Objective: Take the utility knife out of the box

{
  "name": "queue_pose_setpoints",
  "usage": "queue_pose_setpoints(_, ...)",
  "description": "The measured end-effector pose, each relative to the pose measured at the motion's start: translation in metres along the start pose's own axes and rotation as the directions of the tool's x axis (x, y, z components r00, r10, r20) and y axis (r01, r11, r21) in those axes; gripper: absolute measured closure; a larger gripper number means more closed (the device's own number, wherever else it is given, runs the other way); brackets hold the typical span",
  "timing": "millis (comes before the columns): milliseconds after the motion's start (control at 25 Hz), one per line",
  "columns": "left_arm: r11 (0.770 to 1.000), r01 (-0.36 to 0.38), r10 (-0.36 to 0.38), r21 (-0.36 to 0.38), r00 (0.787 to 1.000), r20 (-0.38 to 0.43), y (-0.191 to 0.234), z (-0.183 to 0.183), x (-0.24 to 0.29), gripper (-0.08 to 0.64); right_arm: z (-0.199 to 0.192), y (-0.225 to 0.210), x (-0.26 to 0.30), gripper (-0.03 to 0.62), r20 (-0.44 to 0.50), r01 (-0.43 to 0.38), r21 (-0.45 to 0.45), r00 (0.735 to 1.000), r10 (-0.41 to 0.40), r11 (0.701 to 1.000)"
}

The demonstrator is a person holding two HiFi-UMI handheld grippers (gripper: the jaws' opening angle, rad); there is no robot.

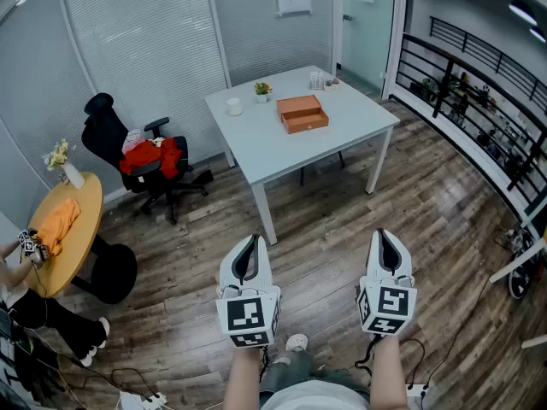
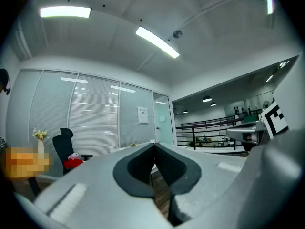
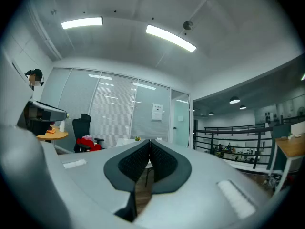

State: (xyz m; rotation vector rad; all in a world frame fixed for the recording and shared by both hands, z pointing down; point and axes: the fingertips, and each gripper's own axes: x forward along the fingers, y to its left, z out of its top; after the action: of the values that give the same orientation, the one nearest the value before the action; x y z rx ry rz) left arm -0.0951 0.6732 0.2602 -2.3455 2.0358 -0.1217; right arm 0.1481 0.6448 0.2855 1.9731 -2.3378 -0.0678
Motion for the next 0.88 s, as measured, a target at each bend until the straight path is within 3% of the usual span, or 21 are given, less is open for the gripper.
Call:
queue_pose_setpoints(480,1.000,-0.003,0.002,-0.021,1.000,-0.007,0.013,-0.006,0.014,0.560,-0.006,0.010,0.014,0.565,-0.004,-0.005,-0.001,1.000,0.005,1.000)
queue_pose_setpoints(880,1.000,0.011,-0.010,-0.016,1.000,0.007,0.036,-0.010,0.055,0.556,-0.010,0.014,0.054,0.565,0.013,0.023,0.027,1.000,-0.023,0.999)
